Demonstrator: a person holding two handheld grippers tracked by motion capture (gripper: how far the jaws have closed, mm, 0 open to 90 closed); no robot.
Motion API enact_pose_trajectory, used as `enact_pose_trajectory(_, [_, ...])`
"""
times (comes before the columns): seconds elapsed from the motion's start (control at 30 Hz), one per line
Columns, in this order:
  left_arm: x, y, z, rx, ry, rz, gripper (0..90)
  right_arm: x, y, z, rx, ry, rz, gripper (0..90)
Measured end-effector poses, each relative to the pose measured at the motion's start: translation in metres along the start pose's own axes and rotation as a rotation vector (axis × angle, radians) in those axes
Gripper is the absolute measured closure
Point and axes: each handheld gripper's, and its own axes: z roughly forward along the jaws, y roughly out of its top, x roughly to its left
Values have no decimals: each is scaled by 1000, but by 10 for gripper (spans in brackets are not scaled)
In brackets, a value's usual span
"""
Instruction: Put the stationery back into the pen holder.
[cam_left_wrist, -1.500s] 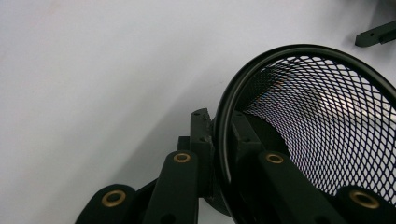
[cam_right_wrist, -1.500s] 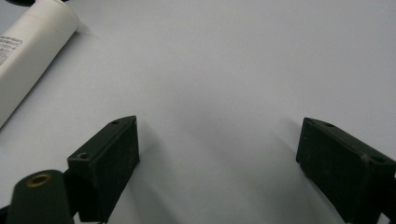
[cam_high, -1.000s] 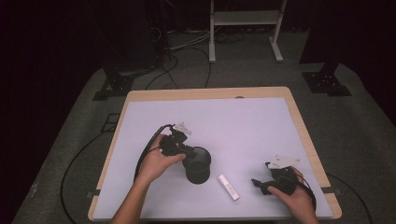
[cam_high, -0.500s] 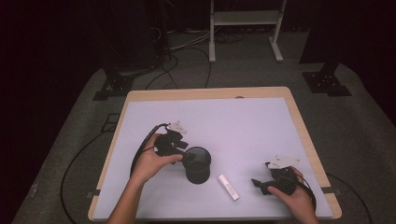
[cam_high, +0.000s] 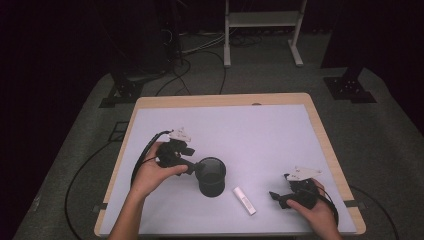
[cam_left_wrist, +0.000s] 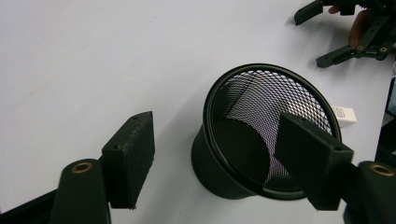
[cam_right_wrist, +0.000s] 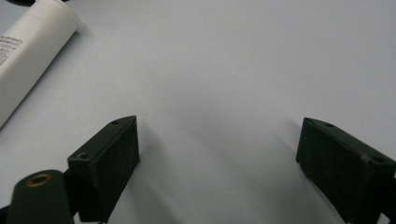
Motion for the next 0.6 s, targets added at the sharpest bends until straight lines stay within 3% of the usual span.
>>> enact_pose_trajectory(0.23, [-1, -7, -9, -1, 9, 1, 203, 0, 0, 0, 0, 0, -1, 121])
enact_pose_trajectory(0.6, [-2, -21, -20, -6, 29, 2, 183, 0, 0, 0, 2, 1, 1, 121])
